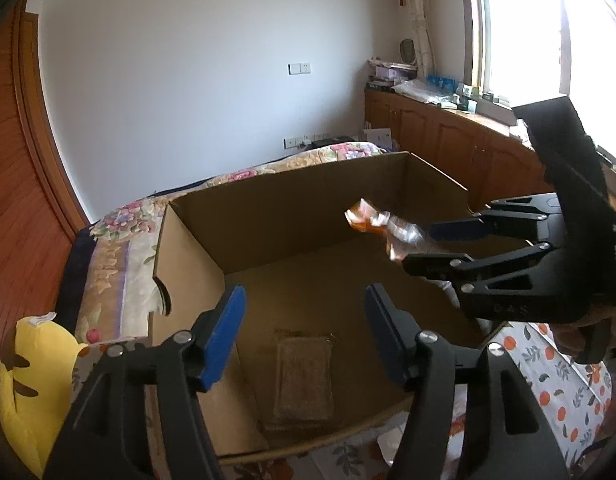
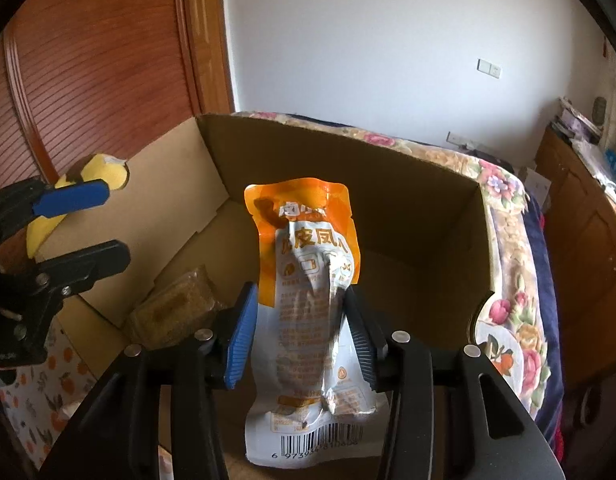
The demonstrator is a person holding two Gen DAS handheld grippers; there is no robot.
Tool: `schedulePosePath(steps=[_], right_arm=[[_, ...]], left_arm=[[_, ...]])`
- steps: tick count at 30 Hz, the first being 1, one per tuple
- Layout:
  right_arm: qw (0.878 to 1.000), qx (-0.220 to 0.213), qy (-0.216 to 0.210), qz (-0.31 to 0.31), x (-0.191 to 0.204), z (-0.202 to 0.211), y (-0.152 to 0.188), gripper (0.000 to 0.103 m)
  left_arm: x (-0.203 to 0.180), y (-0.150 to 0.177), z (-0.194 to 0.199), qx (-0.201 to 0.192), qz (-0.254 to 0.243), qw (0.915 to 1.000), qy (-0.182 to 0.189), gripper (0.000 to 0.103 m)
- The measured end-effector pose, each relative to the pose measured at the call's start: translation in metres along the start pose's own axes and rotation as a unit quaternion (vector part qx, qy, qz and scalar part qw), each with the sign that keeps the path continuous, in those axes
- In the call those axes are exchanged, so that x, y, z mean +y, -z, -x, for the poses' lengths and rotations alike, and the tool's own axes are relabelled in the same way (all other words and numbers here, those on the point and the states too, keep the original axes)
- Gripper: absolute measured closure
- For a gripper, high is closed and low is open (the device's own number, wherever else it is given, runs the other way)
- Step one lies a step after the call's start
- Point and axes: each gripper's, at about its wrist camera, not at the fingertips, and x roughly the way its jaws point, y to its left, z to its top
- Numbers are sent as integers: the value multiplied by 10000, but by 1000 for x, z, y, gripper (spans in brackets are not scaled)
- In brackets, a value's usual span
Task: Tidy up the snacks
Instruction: 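Lower both packs into the cardboard box and open both tools, then grasp the pink-and-red candy bag with the left tool while the right tool grasps the white printed pouch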
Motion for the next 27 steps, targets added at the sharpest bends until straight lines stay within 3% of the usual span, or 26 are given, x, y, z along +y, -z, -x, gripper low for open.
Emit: schedulePosePath(steps=[3, 5, 12, 18, 27], right_arm=[[10000, -8, 38, -33, -2, 1, 1, 56], [9999, 1, 147, -22, -1, 3, 3, 45], [9995, -202, 206, -114, 0, 31, 9, 45], [9986, -415, 237, -242, -1, 68, 16, 44], [9981, -407, 213, -400, 6, 109, 54, 43]], left_arm=[[1, 4, 9, -33, 45, 10000, 23, 34], [3, 5, 13, -15, 46, 10000, 54, 32], [-4, 10, 38, 14, -155, 9998, 82, 31], [-20, 19, 66, 18, -448, 9989, -157, 31], [-29, 46, 96, 69, -442, 9989, -153, 32]])
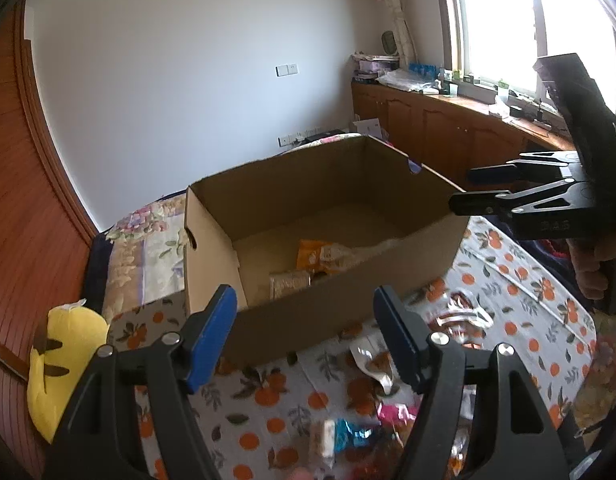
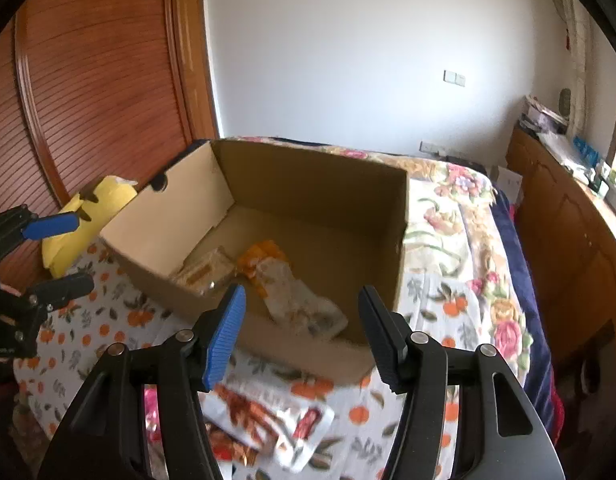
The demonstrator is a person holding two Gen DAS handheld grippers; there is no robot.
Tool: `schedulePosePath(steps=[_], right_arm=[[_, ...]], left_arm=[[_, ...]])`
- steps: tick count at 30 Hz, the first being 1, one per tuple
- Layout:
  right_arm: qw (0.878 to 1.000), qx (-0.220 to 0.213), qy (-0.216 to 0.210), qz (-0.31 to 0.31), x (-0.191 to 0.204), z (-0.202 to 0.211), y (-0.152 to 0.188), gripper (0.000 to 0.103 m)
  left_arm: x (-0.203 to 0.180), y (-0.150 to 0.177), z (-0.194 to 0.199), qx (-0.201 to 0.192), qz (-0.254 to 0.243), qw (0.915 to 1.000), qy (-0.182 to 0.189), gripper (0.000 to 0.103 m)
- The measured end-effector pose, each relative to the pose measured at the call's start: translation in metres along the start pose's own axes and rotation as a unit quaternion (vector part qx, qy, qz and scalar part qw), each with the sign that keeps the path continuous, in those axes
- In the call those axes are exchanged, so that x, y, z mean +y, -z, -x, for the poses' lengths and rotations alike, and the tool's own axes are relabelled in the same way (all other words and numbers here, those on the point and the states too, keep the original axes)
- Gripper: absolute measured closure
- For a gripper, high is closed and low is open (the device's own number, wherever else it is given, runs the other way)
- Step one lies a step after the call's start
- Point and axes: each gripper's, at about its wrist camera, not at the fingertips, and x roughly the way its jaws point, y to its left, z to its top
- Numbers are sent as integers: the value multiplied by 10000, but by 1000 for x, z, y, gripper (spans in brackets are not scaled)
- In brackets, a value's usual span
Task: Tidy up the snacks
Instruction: 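Grasp the pink-and-red candy bag with the left tool while the right tool grasps the white printed pouch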
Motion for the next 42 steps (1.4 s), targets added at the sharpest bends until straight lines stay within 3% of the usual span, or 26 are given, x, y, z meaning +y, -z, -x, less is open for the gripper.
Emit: schedulePosePath(steps=[10, 23, 37, 42], right_arm=[[9993, 171, -209, -269, 15, 20, 59, 39], [9962, 425, -551, -528, 48, 16, 127, 39], [9916, 729, -823, -682, 67, -9, 160, 37], [9914, 799, -797, -666, 71, -16, 167, 37]], left_arm=[[-9, 44, 17, 291, 114, 9985, 458, 32], [-29, 95, 15, 522, 341, 9933, 970, 32], [-63, 130, -14, 865, 311, 9907, 1008, 35], [-69, 132, -17, 868, 170, 9927, 815, 35]])
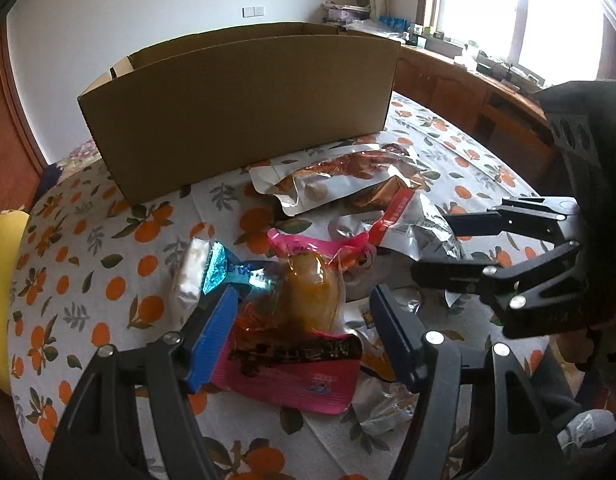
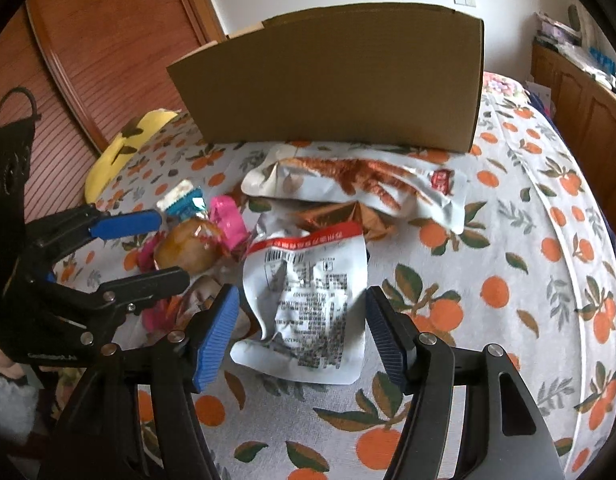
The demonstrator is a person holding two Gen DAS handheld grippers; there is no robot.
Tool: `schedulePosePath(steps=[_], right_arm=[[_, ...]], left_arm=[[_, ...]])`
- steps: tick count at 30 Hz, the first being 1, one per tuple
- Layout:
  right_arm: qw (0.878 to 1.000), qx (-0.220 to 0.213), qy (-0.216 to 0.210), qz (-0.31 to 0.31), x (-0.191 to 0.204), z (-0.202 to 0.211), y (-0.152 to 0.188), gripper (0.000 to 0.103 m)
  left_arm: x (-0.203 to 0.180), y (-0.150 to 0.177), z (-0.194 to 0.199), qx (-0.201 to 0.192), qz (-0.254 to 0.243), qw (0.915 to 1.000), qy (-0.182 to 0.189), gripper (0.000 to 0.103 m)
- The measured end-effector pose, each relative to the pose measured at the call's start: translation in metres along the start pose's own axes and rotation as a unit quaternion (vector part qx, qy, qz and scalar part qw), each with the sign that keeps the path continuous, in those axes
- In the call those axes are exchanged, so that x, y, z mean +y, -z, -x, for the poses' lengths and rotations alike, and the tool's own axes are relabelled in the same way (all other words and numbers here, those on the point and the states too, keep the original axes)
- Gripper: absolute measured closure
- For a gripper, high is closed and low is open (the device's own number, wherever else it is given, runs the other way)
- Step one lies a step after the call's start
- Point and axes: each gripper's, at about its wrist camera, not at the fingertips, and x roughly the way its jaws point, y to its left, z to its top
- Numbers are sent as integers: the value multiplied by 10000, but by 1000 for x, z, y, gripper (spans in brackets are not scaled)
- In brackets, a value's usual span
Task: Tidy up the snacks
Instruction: 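Grasp the pink-and-red candy bag with the left tool while the right tool grasps the white printed pouch, then lift the candy bag with the left tool while the right tool lifts the white pouch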
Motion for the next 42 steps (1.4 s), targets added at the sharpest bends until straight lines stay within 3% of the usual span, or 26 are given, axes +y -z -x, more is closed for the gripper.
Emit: schedulePosePath(steps=[7, 18, 23, 24, 29, 42], right_arm=[[9991, -51, 307, 286, 8, -8, 0, 36], [9983, -129, 448, 354, 9, -14, 0, 36], [9981, -136, 473, 358, 9, -15, 0, 36], [9982, -136, 462, 350, 9, -14, 0, 36], [9984, -142, 443, 331, 9, -15, 0, 36], [9987, -198, 420, 229, 6, -12, 0, 41]], left_arm=[[-4, 2, -12, 195, -219, 9990, -338, 35], [0, -2, -21, 326, -195, 9982, -463, 35], [-5, -3, -19, 195, -325, 9972, -641, 47], [-8, -3, -17, 173, -383, 9969, -659, 62], [-15, -1, -14, 178, -526, 9950, -825, 62], [-8, 8, 22, -301, 60, 9985, -451, 63]])
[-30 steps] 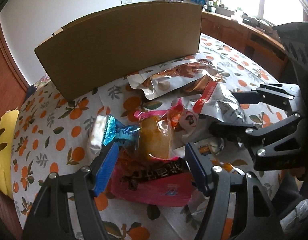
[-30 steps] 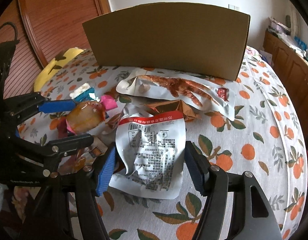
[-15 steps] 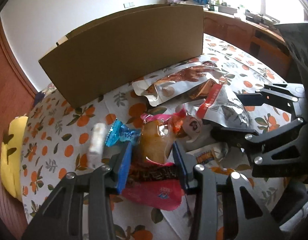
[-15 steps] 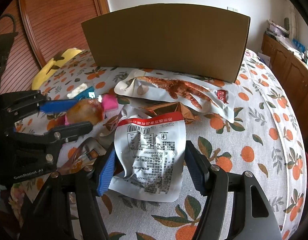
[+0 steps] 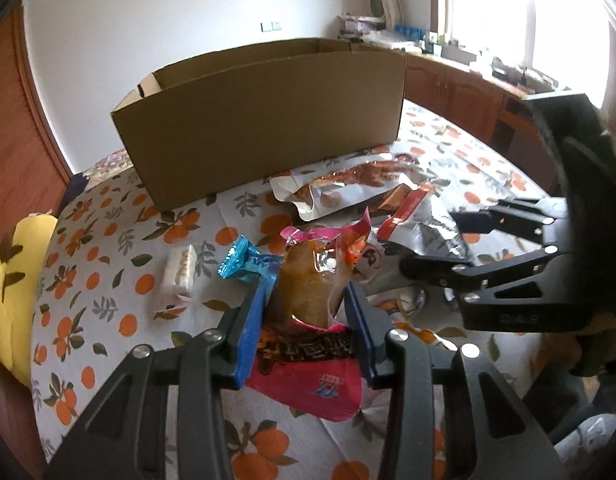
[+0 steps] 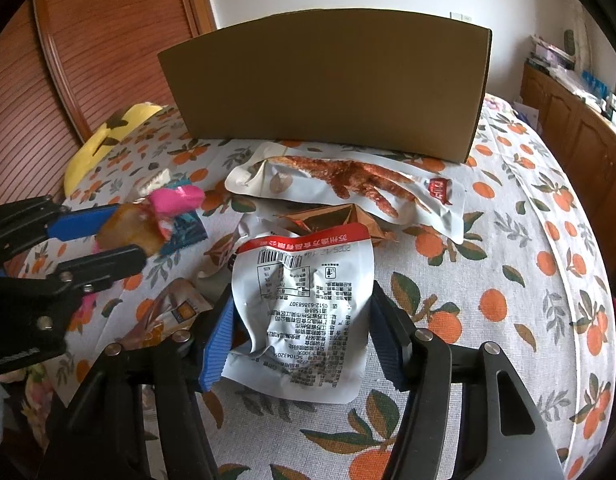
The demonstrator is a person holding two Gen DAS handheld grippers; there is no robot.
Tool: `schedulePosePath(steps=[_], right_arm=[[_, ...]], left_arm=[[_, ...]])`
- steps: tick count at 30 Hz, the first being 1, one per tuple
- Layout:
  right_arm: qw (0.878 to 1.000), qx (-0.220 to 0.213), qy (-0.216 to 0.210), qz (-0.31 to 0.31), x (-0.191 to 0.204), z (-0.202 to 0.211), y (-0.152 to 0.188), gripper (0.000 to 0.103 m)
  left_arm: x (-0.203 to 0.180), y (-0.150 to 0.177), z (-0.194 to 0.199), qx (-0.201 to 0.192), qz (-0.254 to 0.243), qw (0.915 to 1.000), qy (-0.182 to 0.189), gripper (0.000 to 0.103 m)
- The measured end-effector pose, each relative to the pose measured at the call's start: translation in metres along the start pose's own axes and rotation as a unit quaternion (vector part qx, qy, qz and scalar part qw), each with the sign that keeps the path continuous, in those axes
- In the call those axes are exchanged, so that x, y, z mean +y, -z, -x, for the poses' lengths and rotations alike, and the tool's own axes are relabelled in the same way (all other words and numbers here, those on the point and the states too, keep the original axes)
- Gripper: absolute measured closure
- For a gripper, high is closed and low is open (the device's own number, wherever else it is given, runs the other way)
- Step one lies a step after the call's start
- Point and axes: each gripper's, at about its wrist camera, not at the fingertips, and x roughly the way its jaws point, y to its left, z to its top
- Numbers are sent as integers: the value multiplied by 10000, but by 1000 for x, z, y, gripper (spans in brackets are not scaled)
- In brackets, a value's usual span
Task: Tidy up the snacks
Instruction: 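Lift the candy bag with the left tool while the right tool lifts the white pouch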
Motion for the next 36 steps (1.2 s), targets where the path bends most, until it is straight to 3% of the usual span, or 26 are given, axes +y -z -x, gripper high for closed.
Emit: schedulePosePath(steps=[12, 25, 36], right_arm=[[10000, -5, 44, 8, -1, 1, 1, 43], [9998, -92, -65, -143, -6, 10, 2, 46], [9991, -413, -60, -24, 4, 46, -10, 45]], left_arm=[[6, 3, 24, -292, 210, 9992, 143, 63], [8, 10, 31, -349, 269, 9988, 234, 63], [9, 8, 38, -463, 303, 9982, 235, 63]])
